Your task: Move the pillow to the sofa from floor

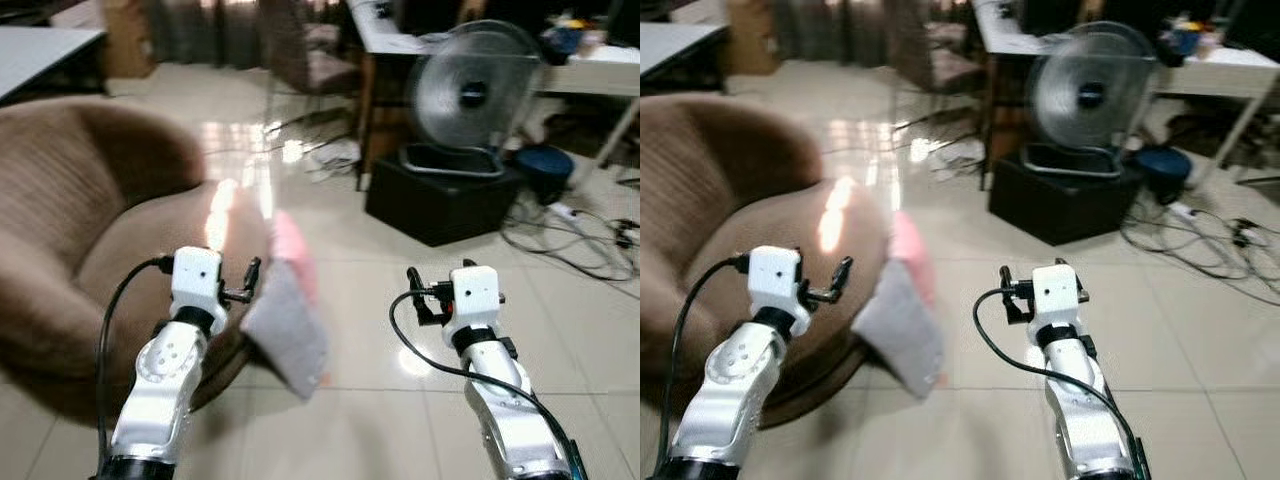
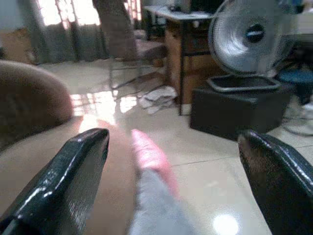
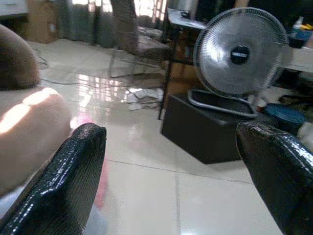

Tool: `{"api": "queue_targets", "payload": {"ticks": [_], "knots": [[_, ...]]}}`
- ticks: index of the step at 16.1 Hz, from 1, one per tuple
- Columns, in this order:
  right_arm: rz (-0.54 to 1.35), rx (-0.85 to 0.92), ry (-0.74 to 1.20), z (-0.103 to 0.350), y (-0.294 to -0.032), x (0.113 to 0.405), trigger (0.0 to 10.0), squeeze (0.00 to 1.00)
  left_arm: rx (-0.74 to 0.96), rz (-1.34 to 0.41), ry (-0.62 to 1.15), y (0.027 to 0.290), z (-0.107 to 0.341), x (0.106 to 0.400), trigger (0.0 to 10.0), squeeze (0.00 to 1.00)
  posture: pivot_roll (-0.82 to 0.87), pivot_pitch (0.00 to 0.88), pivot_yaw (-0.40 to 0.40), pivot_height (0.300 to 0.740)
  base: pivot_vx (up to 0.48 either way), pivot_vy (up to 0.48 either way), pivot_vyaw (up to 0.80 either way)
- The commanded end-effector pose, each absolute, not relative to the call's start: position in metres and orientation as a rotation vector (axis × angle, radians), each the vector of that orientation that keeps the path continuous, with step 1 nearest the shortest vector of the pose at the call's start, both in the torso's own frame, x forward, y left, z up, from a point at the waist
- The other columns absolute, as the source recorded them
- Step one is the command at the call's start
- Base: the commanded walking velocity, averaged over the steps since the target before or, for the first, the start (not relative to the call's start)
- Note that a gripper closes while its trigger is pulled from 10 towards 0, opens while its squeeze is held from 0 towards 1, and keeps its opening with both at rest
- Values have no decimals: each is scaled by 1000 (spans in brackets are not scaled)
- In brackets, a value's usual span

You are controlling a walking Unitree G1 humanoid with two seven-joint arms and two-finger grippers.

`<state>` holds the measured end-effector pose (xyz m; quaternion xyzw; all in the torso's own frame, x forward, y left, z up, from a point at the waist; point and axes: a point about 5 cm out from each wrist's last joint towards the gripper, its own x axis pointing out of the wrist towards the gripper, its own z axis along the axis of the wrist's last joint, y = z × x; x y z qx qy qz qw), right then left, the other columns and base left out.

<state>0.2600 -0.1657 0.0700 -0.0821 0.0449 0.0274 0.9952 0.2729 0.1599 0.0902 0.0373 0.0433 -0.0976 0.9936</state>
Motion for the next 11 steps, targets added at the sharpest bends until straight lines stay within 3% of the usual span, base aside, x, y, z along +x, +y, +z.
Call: {"api": "queue_targets", "payload": {"ticks": [1, 11], "knots": [[59, -164, 66, 76, -165, 264, 10000, 0, 95, -191, 87, 164, 91, 273, 10000, 1000, 27, 0, -21, 740, 371, 0, 0], [101, -183, 110, 69, -161, 261, 10000, 0, 98, -193, 98, 164, 88, 271, 10000, 1000, 26, 0, -22, 740, 353, 0, 0]]}}
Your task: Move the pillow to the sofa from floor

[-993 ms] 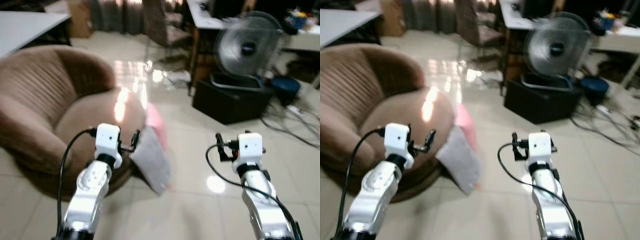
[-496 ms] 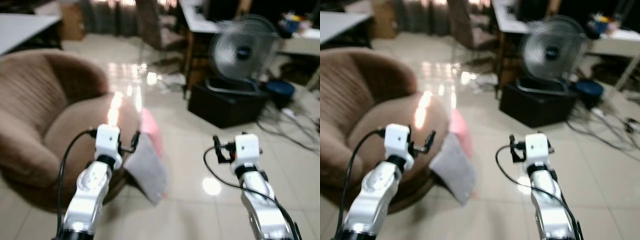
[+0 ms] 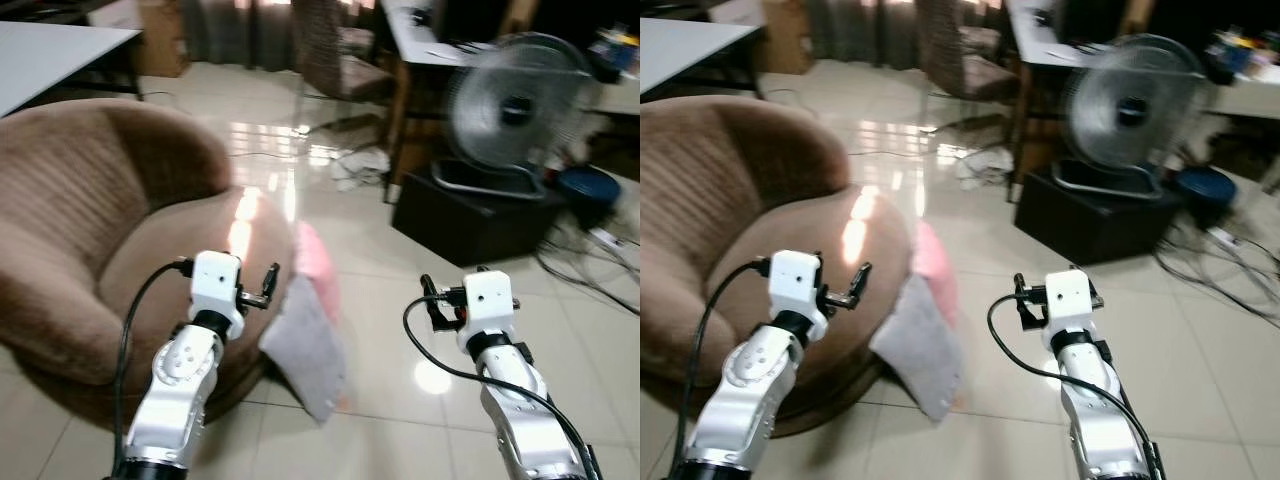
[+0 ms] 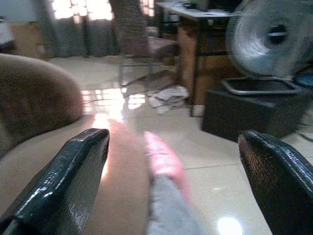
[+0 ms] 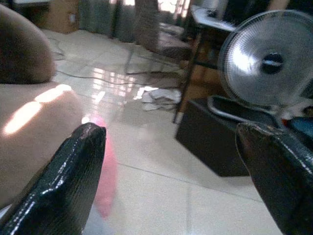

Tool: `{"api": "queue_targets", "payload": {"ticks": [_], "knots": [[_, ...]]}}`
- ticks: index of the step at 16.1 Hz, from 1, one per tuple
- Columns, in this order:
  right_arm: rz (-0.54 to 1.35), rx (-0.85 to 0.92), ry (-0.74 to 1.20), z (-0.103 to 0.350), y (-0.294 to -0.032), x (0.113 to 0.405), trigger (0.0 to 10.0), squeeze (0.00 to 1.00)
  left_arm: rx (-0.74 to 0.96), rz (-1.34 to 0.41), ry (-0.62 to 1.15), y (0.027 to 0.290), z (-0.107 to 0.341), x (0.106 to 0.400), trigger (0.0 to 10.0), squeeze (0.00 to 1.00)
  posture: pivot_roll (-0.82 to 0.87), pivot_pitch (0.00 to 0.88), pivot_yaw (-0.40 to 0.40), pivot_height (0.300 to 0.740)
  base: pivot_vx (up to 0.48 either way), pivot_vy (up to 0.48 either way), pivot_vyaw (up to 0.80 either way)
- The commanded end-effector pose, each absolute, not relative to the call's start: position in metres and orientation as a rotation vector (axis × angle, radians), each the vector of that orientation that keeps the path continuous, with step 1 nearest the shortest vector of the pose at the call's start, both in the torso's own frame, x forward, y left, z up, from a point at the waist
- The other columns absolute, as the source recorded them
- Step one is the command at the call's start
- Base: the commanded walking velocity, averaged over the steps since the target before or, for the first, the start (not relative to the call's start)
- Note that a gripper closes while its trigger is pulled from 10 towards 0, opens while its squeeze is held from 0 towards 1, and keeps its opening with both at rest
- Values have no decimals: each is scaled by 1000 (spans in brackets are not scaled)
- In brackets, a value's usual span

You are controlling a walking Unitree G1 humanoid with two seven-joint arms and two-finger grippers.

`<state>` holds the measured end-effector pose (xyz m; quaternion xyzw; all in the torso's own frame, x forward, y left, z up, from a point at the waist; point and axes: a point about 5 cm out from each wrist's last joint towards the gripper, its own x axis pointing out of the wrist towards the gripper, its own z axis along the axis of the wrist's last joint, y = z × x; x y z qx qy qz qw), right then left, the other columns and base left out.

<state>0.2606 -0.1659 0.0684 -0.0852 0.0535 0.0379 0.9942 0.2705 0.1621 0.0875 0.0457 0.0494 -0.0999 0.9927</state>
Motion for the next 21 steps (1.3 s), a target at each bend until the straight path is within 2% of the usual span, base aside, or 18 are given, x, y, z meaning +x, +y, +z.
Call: {"api": "queue_targets", "payload": {"ticks": [1, 6, 9, 19, 21], "knots": [[102, -183, 111, 69, -161, 261, 10000, 0, 98, -192, 98, 164, 88, 271, 10000, 1000, 25, 0, -22, 740, 345, 0, 0], [90, -171, 119, 68, -163, 261, 10000, 0, 102, -193, 99, 164, 88, 271, 10000, 1000, 26, 0, -21, 740, 346, 0, 0], [88, -169, 123, 68, -164, 261, 10000, 0, 103, -195, 100, 164, 88, 272, 10000, 1000, 25, 0, -20, 740, 345, 0, -800], [96, -186, 122, 68, -163, 262, 10000, 0, 121, -217, 125, 161, 84, 272, 10000, 1000, 27, 0, -16, 740, 299, 0, 0], [97, -188, 127, 67, -162, 262, 10000, 0, 147, -215, 138, 160, 80, 271, 10000, 820, 26, 0, -17, 740, 0, 0, 0]]}}
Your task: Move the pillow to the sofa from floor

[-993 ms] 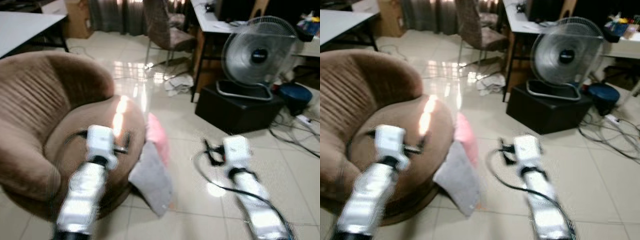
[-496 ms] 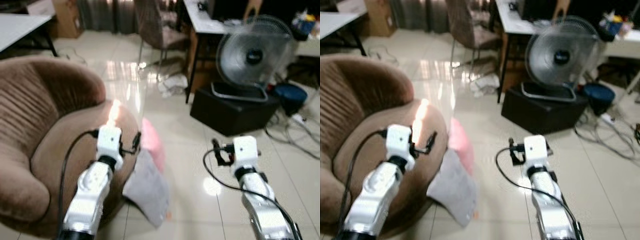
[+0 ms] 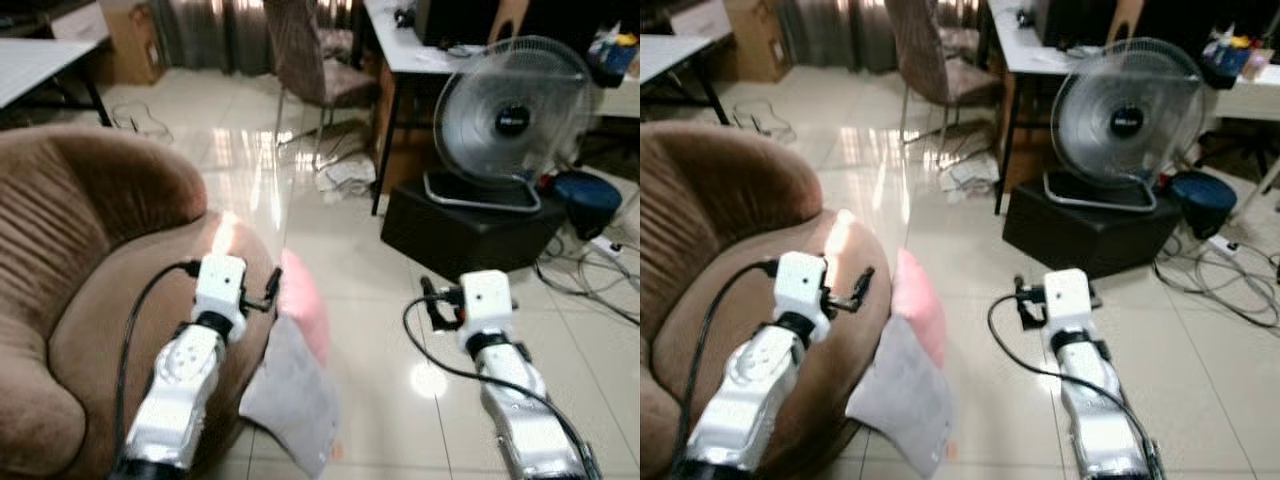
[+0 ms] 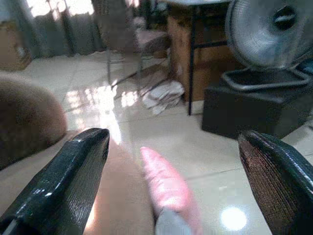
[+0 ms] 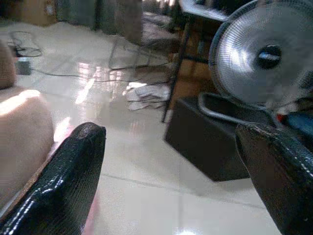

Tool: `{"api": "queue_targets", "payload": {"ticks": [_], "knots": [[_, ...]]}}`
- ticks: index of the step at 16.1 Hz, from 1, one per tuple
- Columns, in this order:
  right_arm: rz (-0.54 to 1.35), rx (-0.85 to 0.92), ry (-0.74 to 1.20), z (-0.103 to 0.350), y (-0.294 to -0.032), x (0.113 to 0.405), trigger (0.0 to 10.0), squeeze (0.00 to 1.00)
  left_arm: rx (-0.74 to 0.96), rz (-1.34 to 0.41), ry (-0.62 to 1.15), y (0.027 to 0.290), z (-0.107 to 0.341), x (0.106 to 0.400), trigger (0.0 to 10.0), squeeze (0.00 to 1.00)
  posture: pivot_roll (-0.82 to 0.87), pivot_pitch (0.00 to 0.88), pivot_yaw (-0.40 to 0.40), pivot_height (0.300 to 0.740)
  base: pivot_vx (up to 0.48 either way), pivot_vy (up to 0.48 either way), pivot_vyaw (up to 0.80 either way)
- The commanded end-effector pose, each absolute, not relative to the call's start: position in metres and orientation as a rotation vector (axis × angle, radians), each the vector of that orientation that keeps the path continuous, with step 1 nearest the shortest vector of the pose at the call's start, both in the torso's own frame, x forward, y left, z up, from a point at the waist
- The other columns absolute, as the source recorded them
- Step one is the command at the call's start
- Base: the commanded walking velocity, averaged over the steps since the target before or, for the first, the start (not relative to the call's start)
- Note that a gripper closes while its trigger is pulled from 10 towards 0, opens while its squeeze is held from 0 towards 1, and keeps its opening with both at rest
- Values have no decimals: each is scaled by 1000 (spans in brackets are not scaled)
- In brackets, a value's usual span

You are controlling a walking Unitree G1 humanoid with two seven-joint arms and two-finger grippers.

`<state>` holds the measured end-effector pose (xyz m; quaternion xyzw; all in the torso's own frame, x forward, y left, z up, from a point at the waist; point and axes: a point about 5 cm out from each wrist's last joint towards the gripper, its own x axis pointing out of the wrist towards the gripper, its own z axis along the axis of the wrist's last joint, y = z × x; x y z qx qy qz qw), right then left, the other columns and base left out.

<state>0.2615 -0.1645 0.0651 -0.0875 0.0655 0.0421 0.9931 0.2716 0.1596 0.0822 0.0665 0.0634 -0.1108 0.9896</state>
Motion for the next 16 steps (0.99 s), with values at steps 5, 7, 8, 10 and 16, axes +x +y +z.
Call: {"api": "queue_targets", "payload": {"ticks": [5, 7, 8, 10, 16], "knots": [[99, -183, 141, 64, -163, 261, 10000, 0, 147, -201, 134, 161, 81, 271, 10000, 0, 29, 0, -20, 715, 0, 0, 0], [98, -182, 141, 64, -163, 261, 10000, 0, 153, -201, 139, 161, 81, 271, 10000, 0, 28, 0, -19, 700, 0, 0, 0], [97, -182, 142, 64, -163, 261, 10000, 0, 151, -202, 142, 160, 80, 271, 10000, 0, 29, 0, -19, 690, 0, 0, 0], [97, -181, 143, 64, -163, 261, 10000, 0, 153, -203, 145, 160, 80, 271, 10000, 0, 29, 0, -18, 675, 0, 0, 0], [97, -180, 146, 63, -163, 259, 10000, 0, 163, -210, 173, 159, 77, 269, 10000, 0, 28, 0, -19, 615, 0, 0, 0]]}}
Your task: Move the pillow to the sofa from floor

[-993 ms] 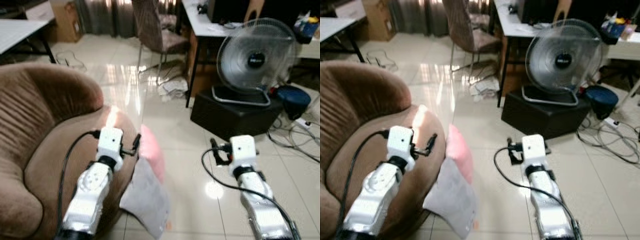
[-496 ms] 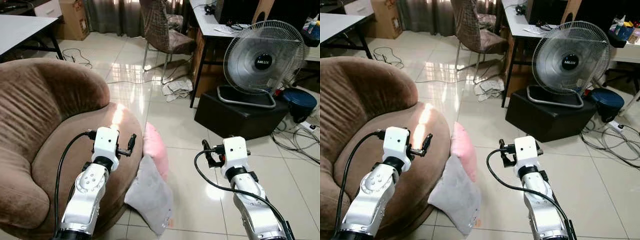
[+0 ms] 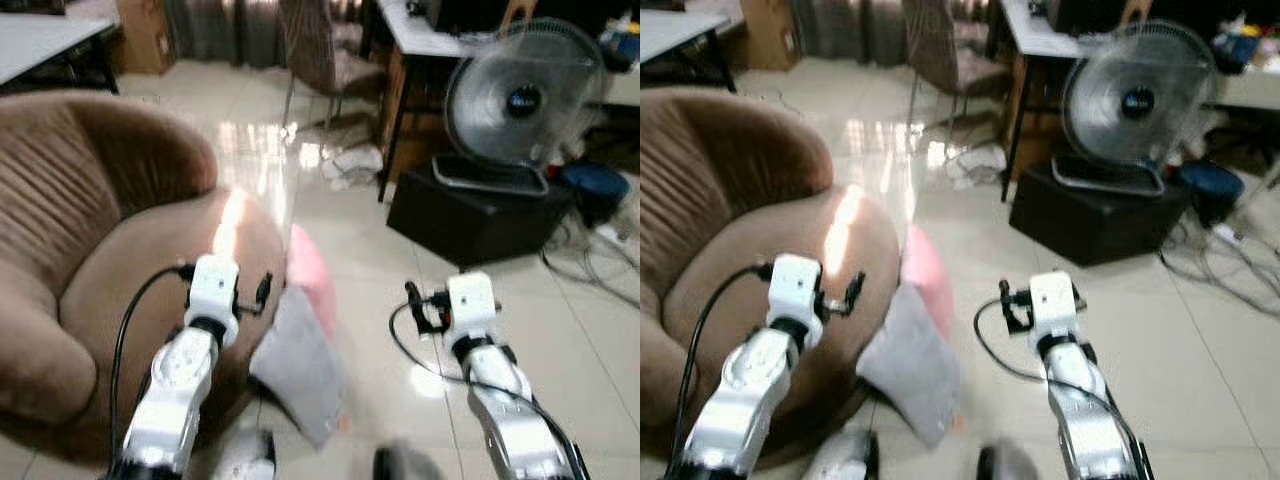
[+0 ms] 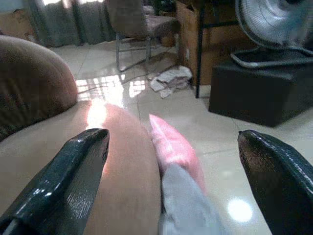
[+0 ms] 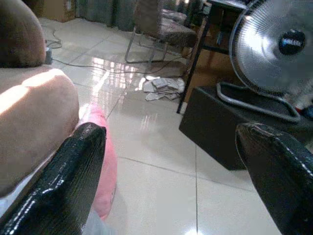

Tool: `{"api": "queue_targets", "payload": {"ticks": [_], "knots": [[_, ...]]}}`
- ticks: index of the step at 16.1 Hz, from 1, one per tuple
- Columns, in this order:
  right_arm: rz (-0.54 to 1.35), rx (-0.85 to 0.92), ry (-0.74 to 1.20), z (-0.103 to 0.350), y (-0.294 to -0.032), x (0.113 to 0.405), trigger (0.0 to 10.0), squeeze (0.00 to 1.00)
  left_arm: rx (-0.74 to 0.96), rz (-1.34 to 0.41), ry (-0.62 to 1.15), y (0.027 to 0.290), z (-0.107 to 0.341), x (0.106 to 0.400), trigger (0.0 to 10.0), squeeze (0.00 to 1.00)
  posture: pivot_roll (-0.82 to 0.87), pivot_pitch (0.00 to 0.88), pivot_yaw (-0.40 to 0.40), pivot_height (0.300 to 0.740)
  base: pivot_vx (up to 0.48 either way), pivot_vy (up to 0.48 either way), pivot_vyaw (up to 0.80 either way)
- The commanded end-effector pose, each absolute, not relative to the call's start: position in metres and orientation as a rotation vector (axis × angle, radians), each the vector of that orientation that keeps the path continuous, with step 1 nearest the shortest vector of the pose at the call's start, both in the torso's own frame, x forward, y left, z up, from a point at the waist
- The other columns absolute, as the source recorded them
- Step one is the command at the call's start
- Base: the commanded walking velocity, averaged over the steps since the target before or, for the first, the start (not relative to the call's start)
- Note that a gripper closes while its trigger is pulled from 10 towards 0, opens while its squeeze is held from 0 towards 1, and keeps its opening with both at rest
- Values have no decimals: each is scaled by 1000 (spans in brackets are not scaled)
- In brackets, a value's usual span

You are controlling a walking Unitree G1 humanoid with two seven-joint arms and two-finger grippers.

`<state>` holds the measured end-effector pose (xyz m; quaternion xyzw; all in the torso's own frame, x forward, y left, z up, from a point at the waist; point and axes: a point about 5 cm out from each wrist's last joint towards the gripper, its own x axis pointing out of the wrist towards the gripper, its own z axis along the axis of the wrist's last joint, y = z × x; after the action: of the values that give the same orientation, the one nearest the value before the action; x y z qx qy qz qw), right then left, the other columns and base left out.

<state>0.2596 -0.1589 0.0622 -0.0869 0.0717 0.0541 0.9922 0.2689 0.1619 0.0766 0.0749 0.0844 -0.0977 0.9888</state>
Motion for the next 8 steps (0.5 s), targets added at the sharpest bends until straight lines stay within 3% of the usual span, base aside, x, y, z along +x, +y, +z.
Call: {"api": "queue_targets", "payload": {"ticks": [1, 8], "knots": [[97, -180, 148, 63, -163, 259, 10000, 0, 176, -214, 176, 158, 76, 268, 10000, 0, 29, 0, -19, 605, 0, 0, 0], [104, -186, 158, 61, -162, 258, 10000, 0, 196, -240, 116, 157, 82, 271, 10000, 0, 28, 0, -12, 595, 0, 0, 0]]}}
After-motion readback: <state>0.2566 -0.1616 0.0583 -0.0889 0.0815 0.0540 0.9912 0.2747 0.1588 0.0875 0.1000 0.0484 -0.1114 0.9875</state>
